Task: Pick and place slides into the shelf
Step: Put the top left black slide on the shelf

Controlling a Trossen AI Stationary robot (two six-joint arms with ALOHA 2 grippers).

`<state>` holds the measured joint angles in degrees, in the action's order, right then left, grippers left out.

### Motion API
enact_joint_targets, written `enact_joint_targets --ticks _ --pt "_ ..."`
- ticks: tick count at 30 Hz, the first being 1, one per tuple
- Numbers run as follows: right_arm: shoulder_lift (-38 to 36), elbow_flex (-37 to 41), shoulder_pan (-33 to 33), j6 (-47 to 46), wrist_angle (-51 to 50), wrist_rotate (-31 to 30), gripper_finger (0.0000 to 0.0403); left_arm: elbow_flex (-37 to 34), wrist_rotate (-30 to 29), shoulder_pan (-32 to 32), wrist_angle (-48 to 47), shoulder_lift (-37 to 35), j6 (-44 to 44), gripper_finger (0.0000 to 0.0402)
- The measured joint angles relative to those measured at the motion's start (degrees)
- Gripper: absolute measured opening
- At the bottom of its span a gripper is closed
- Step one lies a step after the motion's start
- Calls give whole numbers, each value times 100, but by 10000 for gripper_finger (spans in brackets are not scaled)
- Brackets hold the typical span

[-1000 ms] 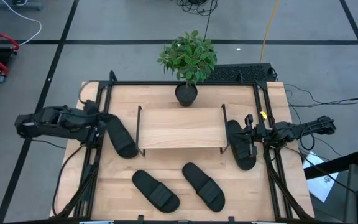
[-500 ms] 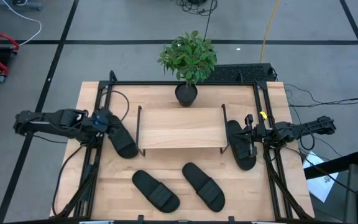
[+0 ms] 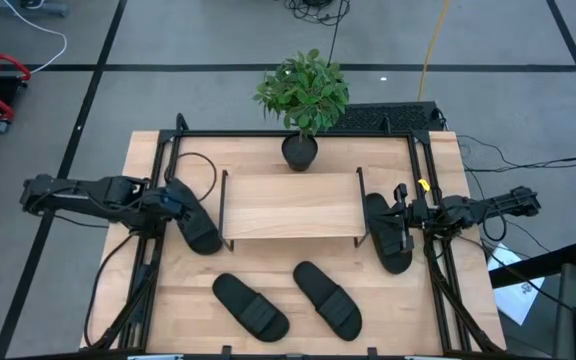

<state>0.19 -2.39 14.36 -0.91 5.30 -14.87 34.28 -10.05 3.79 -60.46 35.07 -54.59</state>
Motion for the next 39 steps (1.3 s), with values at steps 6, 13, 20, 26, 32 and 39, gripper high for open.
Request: enact_joint_targets --ticks 6,13,20,26,32,39 --pt "0 1 0 -8 0 0 0 -2 98 4 56 355 395 318" --pt "0 1 1 -15 -41 0 0 -4 101 52 48 479 717 308" --pt "0 2 1 -140 -42 0 0 -4 -298 34 37 479 849 307" --pt "0 0 -1 -140 -42 0 0 -4 -401 -298 11 479 1090 296" --pt "-1 1 0 -142 -41 0 0 24 -246 -1001 -147 280 1636 264" --pt "0 2 1 -186 -39 7 0 33 -65 -1400 -186 -360 1250 237"
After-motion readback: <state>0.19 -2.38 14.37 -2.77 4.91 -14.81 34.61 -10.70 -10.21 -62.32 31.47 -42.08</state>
